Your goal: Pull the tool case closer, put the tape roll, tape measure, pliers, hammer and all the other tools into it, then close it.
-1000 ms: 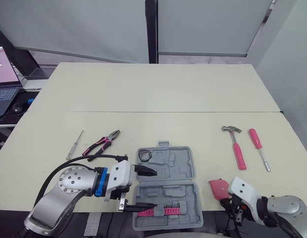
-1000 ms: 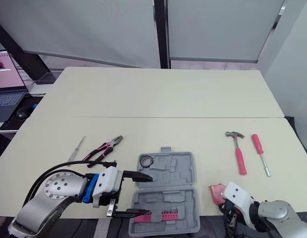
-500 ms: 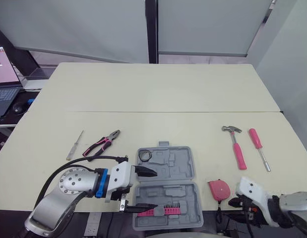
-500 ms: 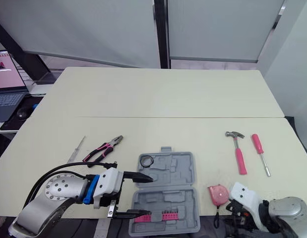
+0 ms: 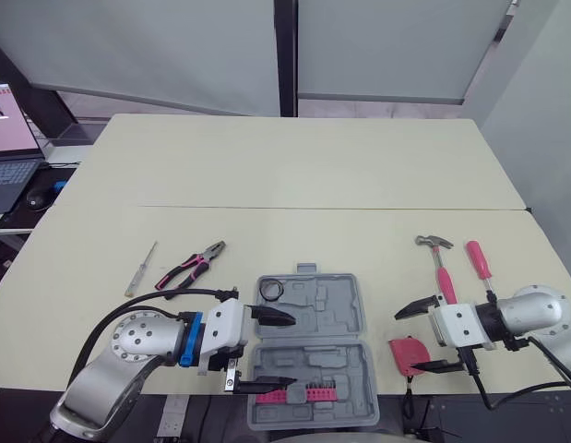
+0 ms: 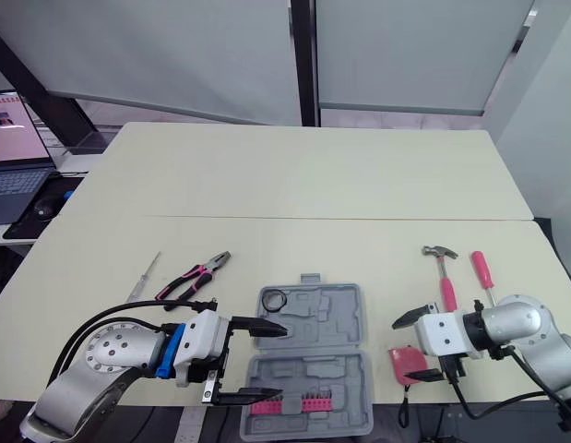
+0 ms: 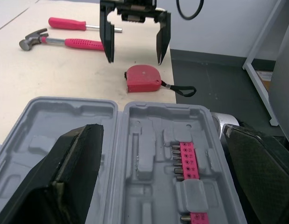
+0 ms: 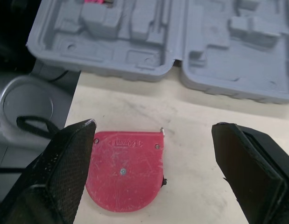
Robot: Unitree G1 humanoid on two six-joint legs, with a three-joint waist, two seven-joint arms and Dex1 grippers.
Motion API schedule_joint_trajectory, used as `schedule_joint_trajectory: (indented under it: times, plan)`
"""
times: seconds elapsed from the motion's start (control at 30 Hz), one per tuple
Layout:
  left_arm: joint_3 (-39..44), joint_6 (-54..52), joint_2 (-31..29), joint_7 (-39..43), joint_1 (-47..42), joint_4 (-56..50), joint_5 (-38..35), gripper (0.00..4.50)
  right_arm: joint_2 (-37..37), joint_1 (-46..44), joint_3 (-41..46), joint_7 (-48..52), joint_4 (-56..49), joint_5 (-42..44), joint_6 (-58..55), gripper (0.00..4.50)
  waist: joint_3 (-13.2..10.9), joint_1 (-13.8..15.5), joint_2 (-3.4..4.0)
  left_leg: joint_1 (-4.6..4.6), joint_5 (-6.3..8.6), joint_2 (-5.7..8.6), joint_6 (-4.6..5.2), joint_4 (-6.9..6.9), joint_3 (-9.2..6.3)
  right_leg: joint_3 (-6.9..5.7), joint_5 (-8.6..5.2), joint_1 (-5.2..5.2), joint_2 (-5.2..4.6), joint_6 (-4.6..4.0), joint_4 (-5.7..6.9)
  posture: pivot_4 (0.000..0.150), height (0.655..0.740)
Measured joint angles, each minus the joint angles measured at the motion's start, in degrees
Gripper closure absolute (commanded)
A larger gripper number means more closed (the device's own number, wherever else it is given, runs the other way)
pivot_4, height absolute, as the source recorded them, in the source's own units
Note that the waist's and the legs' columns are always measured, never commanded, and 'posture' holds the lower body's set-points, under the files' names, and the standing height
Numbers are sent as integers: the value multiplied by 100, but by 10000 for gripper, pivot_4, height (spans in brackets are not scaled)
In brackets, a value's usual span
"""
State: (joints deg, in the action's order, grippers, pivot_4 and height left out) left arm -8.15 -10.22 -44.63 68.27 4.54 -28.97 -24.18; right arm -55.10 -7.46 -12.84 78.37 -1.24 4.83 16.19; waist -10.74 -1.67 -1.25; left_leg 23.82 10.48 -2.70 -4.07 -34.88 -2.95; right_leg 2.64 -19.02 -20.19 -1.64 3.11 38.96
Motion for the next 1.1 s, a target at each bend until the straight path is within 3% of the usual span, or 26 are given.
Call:
schedule_joint_trajectory:
  times: [0.17, 0.47, 1.1]
  plan:
    - [-6, 573, -24, 267, 176, 4, 48, 0, 15, -293, -147, 285, 598, -61, 481, 601, 0, 2, 2, -4, 0, -1, 0, -1, -1, 1, 1, 3, 0, -2, 3, 1500, 7400]
    - [51, 1451, -8, 366, 664, 17, 73, 0, -121, -92, -167, 384, 499, 15, 277, 601, 1, 3, 4, -9, 0, -2, 1, -2, -1, 1, 2, 8, 0, -3, 5, 1500, 7400]
    - [79, 1461, -18, 79, 752, 10, 74, 0, 325, -112, -417, -247, 1267, -707, 455, 601, 1, 2, 5, -10, 0, -2, 0, -4, 0, 2, 3, 9, 1, -1, 6, 1500, 7400]
